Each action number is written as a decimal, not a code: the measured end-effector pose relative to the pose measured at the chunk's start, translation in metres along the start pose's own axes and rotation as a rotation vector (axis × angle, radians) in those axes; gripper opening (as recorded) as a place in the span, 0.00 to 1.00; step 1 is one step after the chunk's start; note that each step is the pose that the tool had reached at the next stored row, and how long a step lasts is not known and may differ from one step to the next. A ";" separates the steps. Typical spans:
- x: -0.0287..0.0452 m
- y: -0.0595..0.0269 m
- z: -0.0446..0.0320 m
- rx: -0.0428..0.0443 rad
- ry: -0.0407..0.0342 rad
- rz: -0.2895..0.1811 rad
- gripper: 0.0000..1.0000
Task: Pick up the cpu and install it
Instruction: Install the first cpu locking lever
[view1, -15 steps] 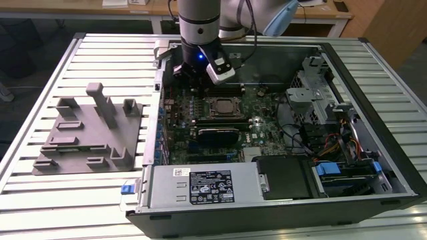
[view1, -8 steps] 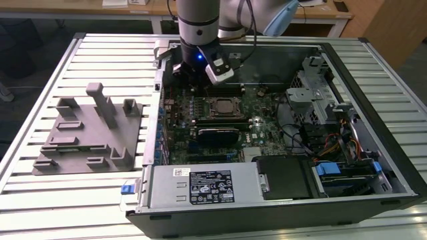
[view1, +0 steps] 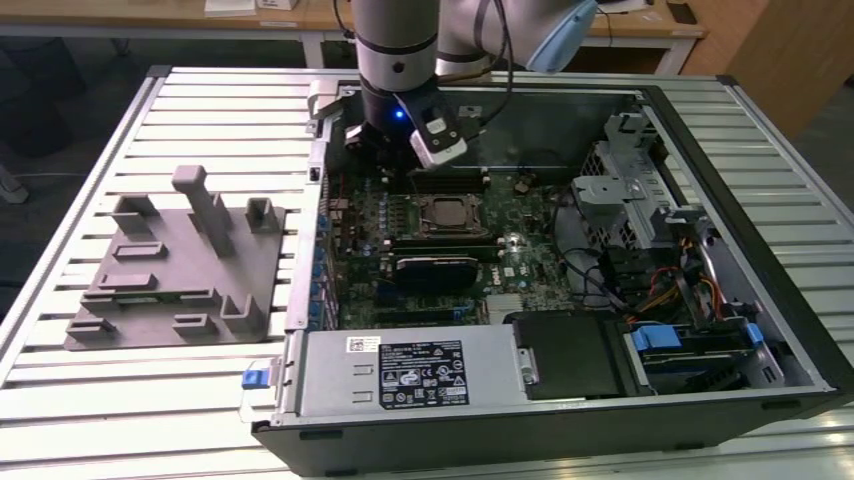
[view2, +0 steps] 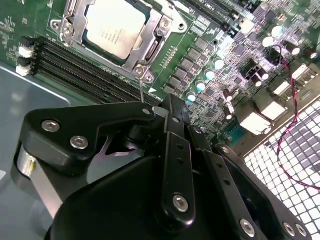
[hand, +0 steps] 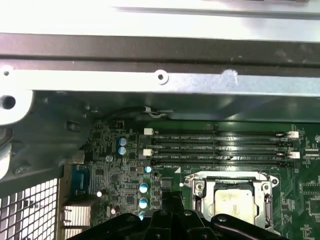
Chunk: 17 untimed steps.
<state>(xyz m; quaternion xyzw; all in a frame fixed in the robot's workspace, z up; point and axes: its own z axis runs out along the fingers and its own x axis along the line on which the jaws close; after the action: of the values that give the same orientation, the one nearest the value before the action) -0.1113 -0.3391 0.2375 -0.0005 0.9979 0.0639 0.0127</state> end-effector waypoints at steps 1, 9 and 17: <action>0.0000 0.0001 0.0000 -0.0001 -0.0001 0.000 0.11; -0.0001 0.0012 -0.0084 0.0000 -0.0027 0.000 0.11; 0.0029 0.0012 -0.0085 -0.0217 -0.0041 0.000 0.11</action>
<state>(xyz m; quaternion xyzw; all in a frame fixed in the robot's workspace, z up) -0.1144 -0.3391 0.2460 -0.0007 0.9971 0.0747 0.0148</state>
